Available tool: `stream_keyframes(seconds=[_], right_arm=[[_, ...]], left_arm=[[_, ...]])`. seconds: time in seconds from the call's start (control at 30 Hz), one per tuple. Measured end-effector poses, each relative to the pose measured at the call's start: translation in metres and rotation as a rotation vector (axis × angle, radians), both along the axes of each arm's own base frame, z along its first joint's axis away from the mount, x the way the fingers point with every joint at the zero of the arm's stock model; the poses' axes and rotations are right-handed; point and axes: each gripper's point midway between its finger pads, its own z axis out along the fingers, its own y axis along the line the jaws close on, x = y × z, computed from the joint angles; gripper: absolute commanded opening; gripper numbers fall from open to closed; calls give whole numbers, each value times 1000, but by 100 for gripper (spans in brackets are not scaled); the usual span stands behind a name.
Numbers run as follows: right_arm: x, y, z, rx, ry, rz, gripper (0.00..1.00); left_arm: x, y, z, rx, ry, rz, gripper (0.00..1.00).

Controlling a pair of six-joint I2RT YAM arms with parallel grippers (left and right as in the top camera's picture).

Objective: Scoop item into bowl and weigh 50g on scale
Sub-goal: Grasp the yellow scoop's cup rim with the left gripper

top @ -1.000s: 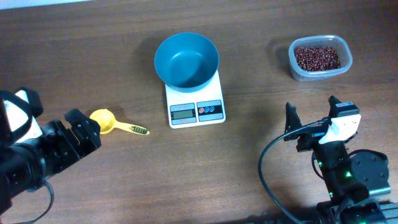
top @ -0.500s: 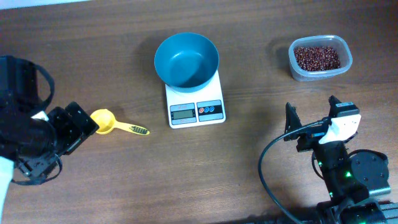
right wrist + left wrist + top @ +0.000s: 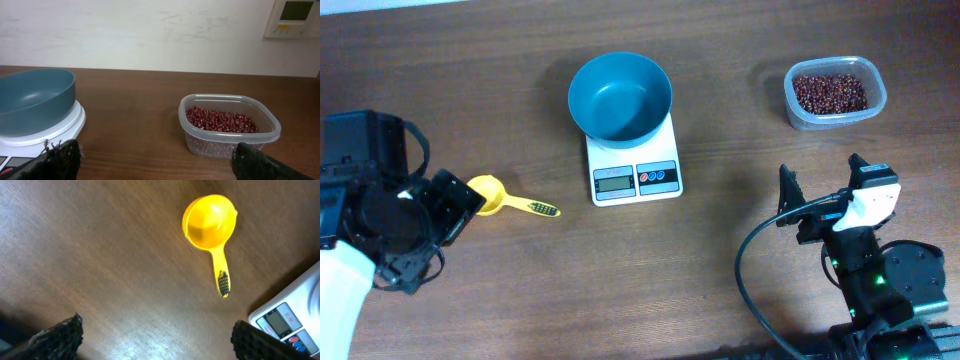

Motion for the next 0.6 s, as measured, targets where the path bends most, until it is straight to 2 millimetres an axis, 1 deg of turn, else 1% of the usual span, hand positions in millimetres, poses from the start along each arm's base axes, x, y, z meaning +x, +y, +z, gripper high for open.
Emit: stream_keyframes(seconds=[0.1,0.17,0.27,0.3,0.37,0.4,0.43,0.53,0.57,0.6], right_arm=[[0,0,0,0,0,0,99],[0,0,0,0,0,0,99],[0,0,0,-1,0,0,99],[0,0,0,-1,0,0,99],[0,0,0,0,0,0,99],[0,0,0,-1,0,0,99],[0,0,0,0,0,0,99],[0,0,0,-1,0,0,99],[0,0,0,0,0,0,99],[0,0,0,0,0,0,99]], left_arm=[[14,0,-6,0,-21,1,91],[24,1,-12,0,-19,2,92],[34,1,-33,-1,35,2,92],[38,1,-45,-2,65,2,91],[41,1,-61,-3,113,2,87],[46,1,-72,-3,129,2,85],[49,1,-83,-4,154,2,85],[58,2,-100,-4,166,2,84],[59,2,-102,-5,167,2,84],[64,2,-105,-4,154,2,79]])
